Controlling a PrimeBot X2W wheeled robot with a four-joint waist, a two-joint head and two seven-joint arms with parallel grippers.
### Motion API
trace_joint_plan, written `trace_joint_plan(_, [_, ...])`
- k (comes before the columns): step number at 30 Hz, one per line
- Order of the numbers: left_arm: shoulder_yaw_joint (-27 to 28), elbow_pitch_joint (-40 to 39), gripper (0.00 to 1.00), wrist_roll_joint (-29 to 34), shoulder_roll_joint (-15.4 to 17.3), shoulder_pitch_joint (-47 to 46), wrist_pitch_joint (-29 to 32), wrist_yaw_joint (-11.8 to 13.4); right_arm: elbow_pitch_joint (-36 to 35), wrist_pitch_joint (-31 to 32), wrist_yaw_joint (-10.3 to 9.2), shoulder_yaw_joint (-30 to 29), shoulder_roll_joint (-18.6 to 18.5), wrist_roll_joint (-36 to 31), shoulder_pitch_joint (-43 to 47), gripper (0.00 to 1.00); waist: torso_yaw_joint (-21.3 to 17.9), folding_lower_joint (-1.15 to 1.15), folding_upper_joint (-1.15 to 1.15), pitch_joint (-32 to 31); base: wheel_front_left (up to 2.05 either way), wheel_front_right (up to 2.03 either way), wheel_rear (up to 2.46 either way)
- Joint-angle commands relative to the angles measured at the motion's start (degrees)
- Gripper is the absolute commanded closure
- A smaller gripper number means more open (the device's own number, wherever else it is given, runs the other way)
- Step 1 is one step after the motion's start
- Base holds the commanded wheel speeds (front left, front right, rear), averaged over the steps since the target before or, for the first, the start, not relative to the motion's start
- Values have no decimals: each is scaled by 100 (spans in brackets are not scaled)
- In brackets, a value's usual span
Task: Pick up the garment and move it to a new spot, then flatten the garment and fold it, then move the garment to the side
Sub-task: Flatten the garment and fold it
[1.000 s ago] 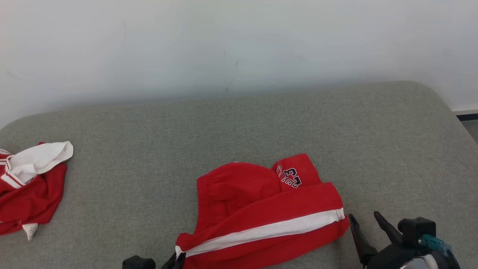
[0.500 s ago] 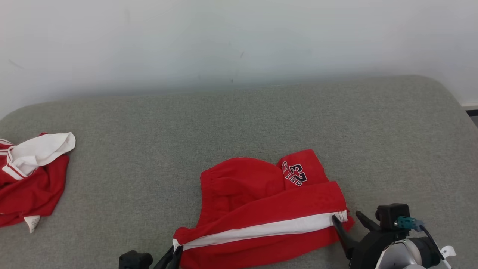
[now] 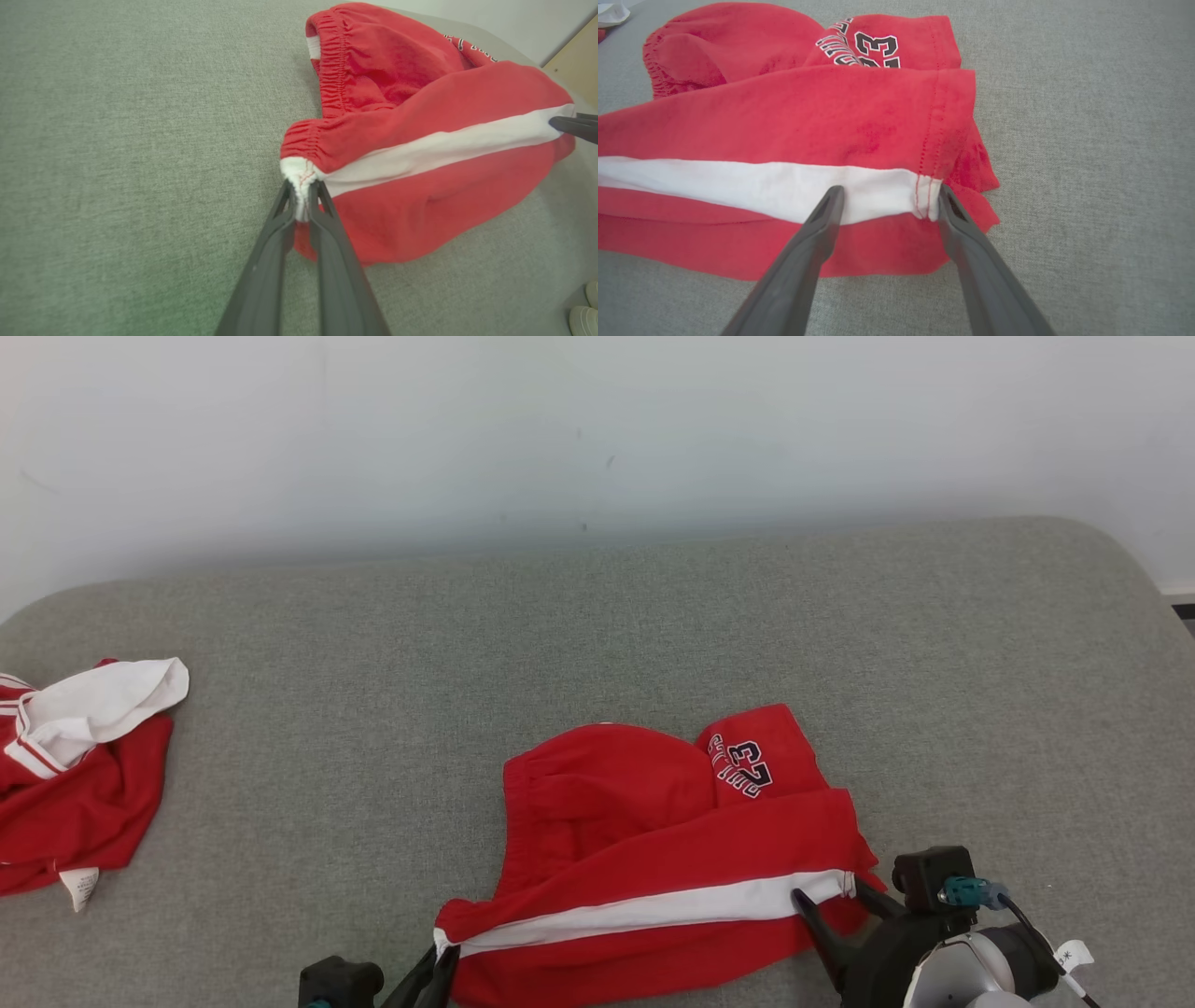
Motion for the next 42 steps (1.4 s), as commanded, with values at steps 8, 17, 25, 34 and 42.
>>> trace_joint_plan(8, [9,8,100,-57,45,-41,-27,41,190,18,-15,55,-153,63,-36,13,-36,0,-1,-4,0,0,0])
trace_joint_plan(17, [-50,-41,100,-67,41,-94,14,34,444,-50,-14,38,-137,-155,-257,55,-27,0,-1,30,0,0,0])
trace_joint_plan(25, [-24,-44,100,-107,80,-30,-38,65,383,-150,-14,163,-105,-120,-204,100,16,0,-1,-44,0,0,0])
trace_joint_plan(34, [377,-649,100,-274,147,-88,-359,76,-468,-287,-15,-60,-161,100,-69,100,-23,0,-1,-199,0,0,0])
trace_joint_plan(42, [843,-1543,100,-714,139,-351,-375,-207,-1525,-99,-14,-443,-85,828,-224,100,-74,0,-1,-304,0,0,0])
